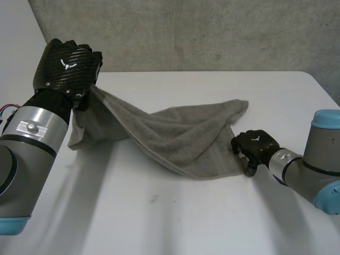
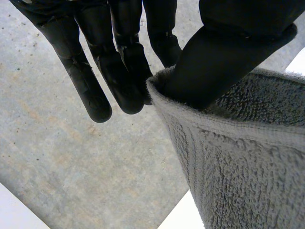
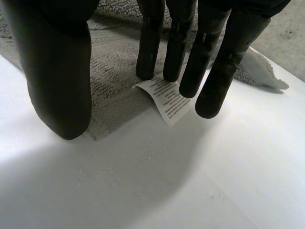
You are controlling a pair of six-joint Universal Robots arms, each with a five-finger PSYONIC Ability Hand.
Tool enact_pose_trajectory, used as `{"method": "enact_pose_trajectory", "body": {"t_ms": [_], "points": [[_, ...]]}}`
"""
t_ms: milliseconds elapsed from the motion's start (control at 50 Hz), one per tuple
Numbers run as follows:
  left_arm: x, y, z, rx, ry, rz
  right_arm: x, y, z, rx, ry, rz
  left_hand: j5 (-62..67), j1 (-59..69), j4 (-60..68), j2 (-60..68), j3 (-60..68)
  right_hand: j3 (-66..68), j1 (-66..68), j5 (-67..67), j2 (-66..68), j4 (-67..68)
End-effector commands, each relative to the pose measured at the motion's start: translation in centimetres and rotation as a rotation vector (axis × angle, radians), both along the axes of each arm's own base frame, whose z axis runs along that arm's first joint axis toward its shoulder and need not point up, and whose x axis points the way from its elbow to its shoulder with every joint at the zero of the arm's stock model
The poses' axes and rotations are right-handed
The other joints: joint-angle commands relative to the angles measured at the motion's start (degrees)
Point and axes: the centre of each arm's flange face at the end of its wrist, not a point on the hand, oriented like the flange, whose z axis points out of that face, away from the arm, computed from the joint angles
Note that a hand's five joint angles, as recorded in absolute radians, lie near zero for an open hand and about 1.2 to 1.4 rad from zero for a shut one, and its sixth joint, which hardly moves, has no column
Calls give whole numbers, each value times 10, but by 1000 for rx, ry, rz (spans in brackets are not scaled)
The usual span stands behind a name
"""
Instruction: Fold the towel.
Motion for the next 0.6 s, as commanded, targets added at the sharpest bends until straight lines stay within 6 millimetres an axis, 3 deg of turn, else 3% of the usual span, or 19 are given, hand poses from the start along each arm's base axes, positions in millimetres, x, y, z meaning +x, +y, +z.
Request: {"method": "enact_pose_trajectory", "body": {"t_ms": [20,220,400,500,540,560,600], "points": [[0,0,-1,1,-1,0,6,-2,-1,-9,-3,14,109,119,101,102,103,87,89,92,93,-164],[0,-1,-1,3,-2,0,9,-11,3,-32,-12,10,109,119,101,102,103,314,316,319,319,63],[0,-1,-1,1,-1,2,15,-17,11,-44,-51,3,109,119,101,102,103,436,438,441,442,185],[0,-1,-2,6,-1,1,17,-23,30,-76,-85,-10,109,119,101,102,103,436,438,441,442,185],[0,-1,-2,7,-3,3,12,-24,58,-117,-121,-29,109,119,101,102,103,436,438,441,442,185],[0,-1,-2,7,-3,3,12,-24,58,-117,-121,-29,109,119,101,102,103,436,438,441,442,185],[1,0,-5,14,-7,2,9,-19,87,-151,-162,-40,109,119,101,102,103,436,438,441,442,185]]}}
